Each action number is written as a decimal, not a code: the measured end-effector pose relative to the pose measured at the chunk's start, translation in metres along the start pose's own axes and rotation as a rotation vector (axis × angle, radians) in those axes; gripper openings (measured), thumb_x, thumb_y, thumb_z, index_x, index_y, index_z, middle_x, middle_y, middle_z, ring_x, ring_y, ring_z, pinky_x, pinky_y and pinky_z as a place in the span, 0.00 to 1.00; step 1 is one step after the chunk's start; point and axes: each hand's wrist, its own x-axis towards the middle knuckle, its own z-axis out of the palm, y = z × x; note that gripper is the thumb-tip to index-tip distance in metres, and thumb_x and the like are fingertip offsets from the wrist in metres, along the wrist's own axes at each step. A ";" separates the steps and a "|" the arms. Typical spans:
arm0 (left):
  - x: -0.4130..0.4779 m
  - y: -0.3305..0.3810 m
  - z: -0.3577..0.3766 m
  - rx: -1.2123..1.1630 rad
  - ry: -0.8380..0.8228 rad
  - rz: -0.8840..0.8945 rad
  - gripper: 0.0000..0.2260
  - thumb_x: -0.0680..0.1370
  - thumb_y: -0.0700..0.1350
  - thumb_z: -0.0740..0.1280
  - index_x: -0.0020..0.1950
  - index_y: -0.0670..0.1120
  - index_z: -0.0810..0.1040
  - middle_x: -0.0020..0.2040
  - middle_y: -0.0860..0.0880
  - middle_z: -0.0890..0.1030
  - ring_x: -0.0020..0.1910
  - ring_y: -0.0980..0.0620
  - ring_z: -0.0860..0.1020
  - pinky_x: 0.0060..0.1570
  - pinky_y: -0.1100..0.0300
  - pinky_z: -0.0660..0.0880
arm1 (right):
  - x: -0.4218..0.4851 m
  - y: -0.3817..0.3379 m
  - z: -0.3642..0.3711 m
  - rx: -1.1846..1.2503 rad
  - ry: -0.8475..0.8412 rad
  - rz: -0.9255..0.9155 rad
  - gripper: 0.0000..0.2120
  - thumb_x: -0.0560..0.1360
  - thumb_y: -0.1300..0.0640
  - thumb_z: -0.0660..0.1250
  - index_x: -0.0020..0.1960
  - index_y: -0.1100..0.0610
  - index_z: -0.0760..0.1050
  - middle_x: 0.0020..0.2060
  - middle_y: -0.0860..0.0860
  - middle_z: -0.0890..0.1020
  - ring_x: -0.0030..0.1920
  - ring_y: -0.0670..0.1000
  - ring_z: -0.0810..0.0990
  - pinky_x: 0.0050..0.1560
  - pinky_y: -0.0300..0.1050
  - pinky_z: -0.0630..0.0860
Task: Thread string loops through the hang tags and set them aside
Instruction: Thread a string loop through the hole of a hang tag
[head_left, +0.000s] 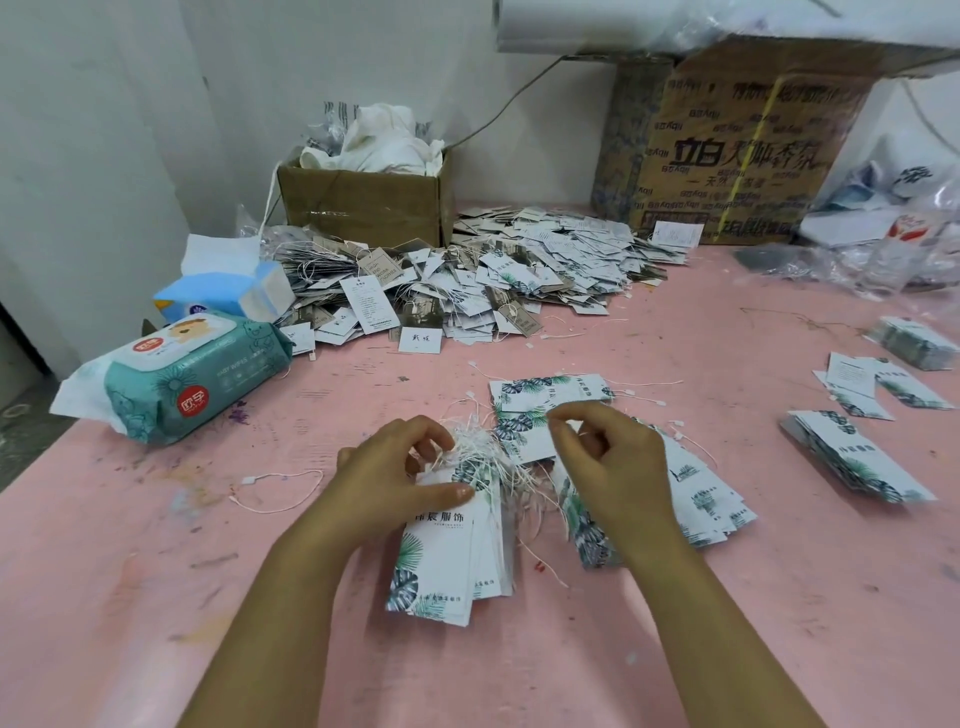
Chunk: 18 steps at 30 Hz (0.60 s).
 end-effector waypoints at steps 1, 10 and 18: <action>0.000 0.000 0.000 -0.016 0.003 0.000 0.16 0.65 0.56 0.76 0.46 0.59 0.74 0.46 0.59 0.75 0.44 0.59 0.75 0.55 0.51 0.69 | 0.002 0.001 -0.002 0.018 0.039 0.009 0.10 0.72 0.64 0.69 0.41 0.49 0.78 0.22 0.40 0.71 0.26 0.43 0.68 0.30 0.33 0.61; 0.004 -0.004 0.004 -0.040 0.084 0.050 0.10 0.70 0.48 0.74 0.45 0.56 0.74 0.42 0.56 0.76 0.37 0.65 0.71 0.35 0.71 0.65 | 0.011 0.015 -0.020 -0.370 -0.106 0.268 0.13 0.73 0.58 0.65 0.57 0.52 0.77 0.34 0.46 0.75 0.38 0.49 0.73 0.38 0.42 0.64; 0.004 0.001 0.003 -0.176 0.233 0.063 0.10 0.72 0.41 0.72 0.44 0.54 0.75 0.43 0.54 0.74 0.37 0.61 0.70 0.36 0.70 0.66 | 0.010 0.020 -0.028 -0.528 -0.247 0.467 0.18 0.69 0.52 0.69 0.56 0.58 0.75 0.41 0.52 0.76 0.46 0.56 0.74 0.45 0.46 0.70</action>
